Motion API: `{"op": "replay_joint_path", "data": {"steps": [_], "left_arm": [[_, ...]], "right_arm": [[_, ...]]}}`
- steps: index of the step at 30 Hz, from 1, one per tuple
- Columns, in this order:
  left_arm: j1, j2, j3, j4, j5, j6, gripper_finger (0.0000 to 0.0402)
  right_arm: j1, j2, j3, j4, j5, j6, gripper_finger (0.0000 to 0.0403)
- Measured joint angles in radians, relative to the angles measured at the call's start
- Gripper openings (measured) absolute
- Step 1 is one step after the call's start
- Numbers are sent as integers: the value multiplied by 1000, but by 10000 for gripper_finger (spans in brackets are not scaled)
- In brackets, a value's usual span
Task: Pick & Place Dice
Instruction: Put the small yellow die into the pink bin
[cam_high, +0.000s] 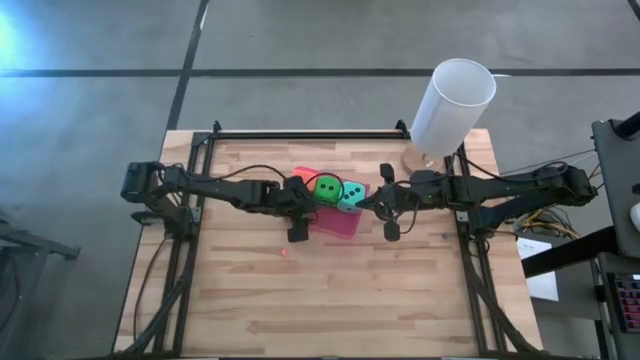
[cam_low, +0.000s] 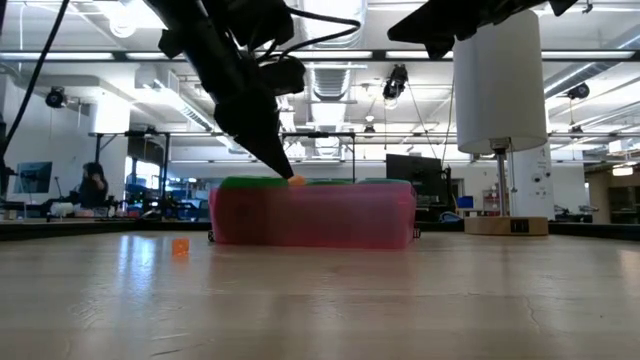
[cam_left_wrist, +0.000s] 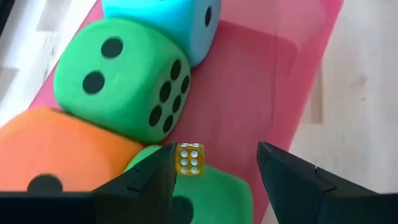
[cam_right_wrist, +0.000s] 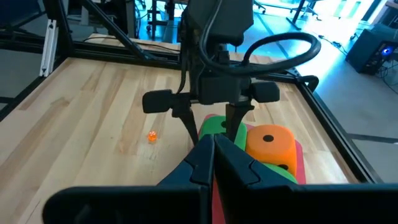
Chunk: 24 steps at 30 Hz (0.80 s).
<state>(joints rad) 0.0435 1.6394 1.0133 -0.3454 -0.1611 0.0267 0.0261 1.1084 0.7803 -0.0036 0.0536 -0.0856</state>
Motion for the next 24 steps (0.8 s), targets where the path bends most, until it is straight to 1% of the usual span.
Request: {"op": "replay_joint_path", "data": {"steps": [5, 17, 24], "left_arm": [[1, 0, -3, 1, -15, 1, 213], [2, 0, 5, 28, -15, 3, 192], [4, 1, -6, 3, -15, -49, 192]], "right_arm": [[0, 0, 0, 0, 0, 0, 8], [0, 0, 0, 0, 0, 0, 8], [0, 0, 0, 0, 0, 0, 8]]}}
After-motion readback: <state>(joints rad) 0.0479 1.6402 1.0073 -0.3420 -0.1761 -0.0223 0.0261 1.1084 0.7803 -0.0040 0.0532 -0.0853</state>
